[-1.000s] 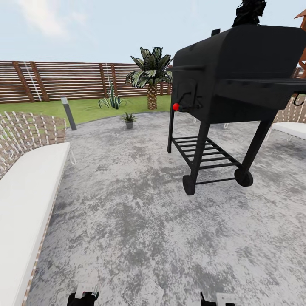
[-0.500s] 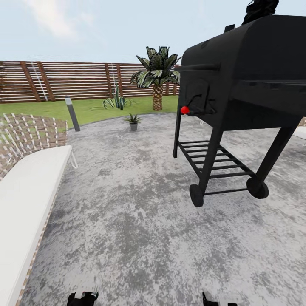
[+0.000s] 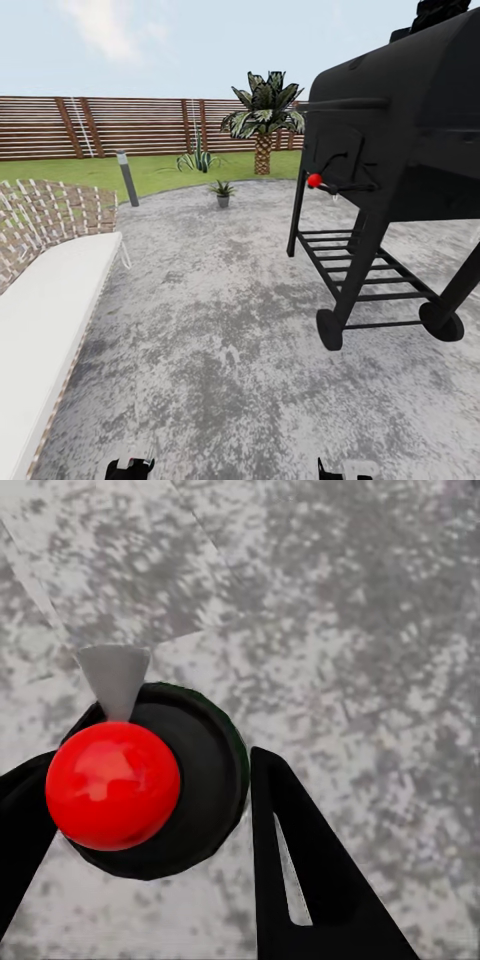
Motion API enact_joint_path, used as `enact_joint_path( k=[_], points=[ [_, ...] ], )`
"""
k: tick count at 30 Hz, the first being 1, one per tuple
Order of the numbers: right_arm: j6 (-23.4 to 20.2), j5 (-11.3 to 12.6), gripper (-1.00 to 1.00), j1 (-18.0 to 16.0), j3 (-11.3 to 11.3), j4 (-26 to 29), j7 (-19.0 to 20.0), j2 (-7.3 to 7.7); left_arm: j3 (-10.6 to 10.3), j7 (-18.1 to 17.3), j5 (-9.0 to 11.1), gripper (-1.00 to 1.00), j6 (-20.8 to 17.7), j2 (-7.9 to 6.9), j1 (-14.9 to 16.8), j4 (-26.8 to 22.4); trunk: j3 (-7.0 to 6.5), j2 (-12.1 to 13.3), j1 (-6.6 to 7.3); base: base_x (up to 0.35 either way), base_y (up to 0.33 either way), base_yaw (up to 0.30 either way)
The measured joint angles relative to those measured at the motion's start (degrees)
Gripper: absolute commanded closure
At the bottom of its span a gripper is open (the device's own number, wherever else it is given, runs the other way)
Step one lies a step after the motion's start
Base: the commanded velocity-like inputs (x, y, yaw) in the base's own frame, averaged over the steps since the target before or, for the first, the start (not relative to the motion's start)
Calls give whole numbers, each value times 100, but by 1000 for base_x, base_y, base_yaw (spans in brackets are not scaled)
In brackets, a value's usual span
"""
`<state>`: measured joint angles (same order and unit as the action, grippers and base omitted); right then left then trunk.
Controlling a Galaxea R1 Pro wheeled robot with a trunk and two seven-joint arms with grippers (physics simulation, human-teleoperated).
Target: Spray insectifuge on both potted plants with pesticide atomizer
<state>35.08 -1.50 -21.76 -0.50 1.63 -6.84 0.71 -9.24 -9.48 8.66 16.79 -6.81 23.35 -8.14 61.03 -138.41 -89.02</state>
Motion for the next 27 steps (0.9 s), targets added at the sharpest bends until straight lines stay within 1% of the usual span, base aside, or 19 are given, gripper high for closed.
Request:
enact_joint_path(
  k=[16,21,27],
  points=[
    [2,0,-100,1,0,-3,-7,6,0,0,5,100,0,-1,-1,-3,0,0,0,334,0,0],
    [-2,1,-100,4,-2,-1,-7,134,0,0,4,100,0,-1,0,-3,0,0,0,335,0,0],
    [-4,0,-100,2,0,-5,-7,149,0,0,1,100,0,-1,1,0,0,0,0,335,0,0]
  ],
)
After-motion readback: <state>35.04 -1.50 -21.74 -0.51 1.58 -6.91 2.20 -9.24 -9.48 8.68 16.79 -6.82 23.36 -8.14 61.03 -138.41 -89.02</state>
